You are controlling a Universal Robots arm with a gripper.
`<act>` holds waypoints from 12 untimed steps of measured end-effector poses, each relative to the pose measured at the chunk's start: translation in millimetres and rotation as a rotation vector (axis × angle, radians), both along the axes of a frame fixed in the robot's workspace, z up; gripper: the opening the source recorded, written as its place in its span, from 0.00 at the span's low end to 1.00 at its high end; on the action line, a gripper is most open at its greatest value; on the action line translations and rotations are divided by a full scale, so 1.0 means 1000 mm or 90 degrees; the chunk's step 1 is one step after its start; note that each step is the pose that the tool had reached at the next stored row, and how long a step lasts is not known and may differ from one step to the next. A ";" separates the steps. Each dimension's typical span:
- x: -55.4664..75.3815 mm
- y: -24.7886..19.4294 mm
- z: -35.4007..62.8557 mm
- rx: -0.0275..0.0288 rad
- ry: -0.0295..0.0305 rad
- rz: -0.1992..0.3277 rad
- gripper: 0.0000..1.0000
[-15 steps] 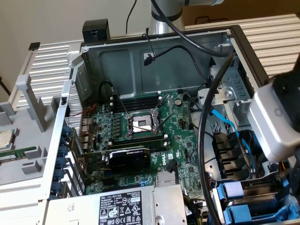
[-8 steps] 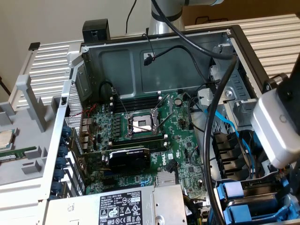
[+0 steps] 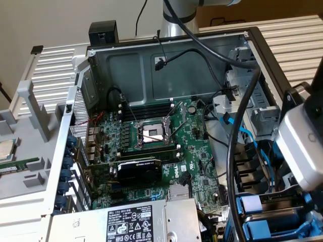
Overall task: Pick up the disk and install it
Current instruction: 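Insert the first disk wire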
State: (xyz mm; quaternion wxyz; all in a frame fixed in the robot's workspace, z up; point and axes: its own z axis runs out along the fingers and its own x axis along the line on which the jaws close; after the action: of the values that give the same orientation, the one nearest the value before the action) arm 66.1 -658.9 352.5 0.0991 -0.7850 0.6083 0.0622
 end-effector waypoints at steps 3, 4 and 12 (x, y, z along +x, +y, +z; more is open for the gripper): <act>0.002 -0.0020 -0.0003 0.0060 0.0000 0.002 0.51; 0.003 -0.0025 -0.0003 0.0078 0.0000 0.003 0.51; 0.004 -0.0058 -0.0009 0.0207 0.0008 0.016 0.51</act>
State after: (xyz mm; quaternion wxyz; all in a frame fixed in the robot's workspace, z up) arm 70.6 -664.6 351.6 0.1106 -0.7909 0.5973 0.0738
